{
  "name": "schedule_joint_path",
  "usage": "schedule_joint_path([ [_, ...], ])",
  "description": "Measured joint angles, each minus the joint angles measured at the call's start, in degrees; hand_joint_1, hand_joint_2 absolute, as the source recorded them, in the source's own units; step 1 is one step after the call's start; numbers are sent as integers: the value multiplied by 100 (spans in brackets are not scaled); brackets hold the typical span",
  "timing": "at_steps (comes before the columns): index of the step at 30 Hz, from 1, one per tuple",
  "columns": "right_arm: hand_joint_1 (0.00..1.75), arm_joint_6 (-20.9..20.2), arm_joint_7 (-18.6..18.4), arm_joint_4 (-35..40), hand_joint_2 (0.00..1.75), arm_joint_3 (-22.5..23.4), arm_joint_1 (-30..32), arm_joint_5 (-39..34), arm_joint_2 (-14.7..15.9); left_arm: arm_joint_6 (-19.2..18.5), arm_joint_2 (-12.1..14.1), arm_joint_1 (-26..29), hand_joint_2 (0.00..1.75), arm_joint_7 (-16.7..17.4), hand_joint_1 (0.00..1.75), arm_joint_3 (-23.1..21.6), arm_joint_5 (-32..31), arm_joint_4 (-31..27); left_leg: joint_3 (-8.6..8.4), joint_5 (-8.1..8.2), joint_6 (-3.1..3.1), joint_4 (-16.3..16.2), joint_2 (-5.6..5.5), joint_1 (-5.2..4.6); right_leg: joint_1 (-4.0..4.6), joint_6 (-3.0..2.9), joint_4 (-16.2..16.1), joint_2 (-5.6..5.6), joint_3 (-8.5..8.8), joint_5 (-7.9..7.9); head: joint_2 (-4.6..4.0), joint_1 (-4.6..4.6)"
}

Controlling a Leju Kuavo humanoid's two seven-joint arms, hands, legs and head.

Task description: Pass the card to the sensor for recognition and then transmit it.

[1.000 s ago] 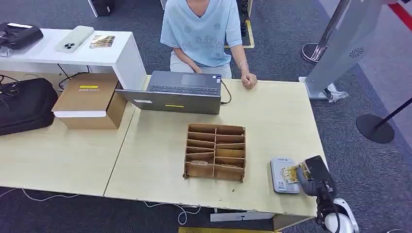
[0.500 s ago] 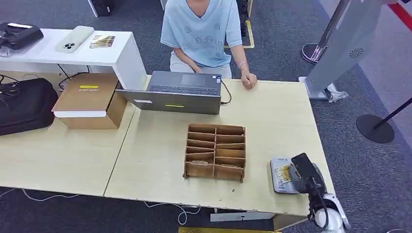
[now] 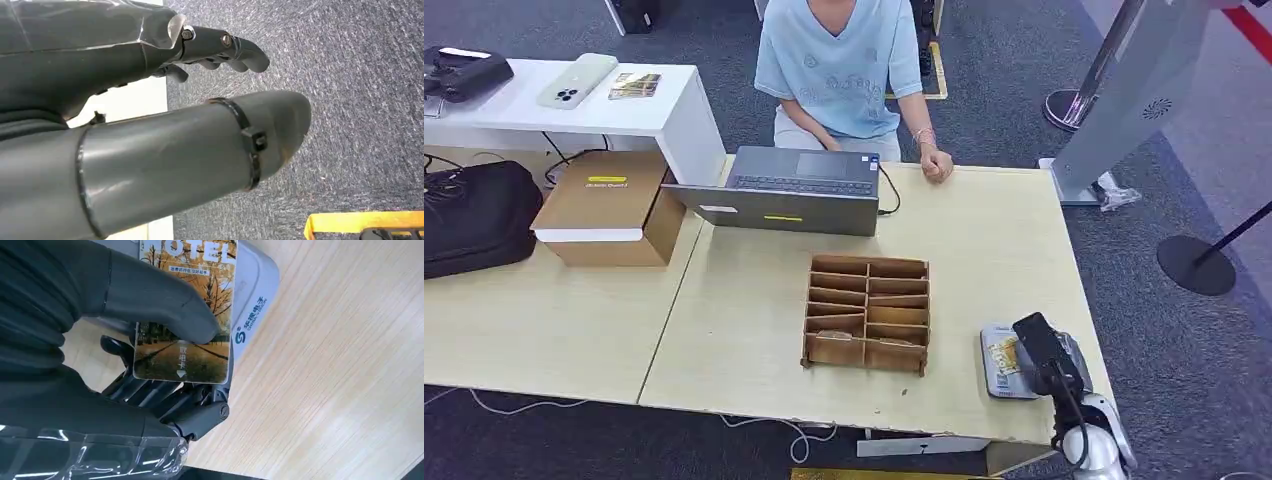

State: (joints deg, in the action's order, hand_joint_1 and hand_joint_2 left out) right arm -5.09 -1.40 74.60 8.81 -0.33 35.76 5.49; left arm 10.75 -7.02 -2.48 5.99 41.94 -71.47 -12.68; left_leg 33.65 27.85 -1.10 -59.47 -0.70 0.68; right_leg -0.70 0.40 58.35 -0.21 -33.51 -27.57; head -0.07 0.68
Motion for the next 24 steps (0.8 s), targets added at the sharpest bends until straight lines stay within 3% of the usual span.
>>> schedule_joint_path([
  [7, 175, -149, 391, 68, 175, 0, 18, -625, 0, 4, 0, 0, 0, 0, 0, 7, -11, 0, -1, 0, 0, 0, 1, 0, 0, 0, 0, 2, 0, 0, 0, 0],
  [13, 175, 166, 514, 477, 175, 20, 34, -675, 0, 11, 0, -2, 0, 0, 0, 46, -24, 0, -2, 0, 0, 0, 2, 0, 0, 0, 0, 2, -1, 0, 0, -2],
  [24, 175, 1297, 941, 1641, 175, -104, 40, 624, -2, 4, -2, -4, 0, -92, 0, 109, -120, 0, 0, 0, -1, 0, 2, 0, 0, -1, 3, 4, 1, 1, 0, -4],
])
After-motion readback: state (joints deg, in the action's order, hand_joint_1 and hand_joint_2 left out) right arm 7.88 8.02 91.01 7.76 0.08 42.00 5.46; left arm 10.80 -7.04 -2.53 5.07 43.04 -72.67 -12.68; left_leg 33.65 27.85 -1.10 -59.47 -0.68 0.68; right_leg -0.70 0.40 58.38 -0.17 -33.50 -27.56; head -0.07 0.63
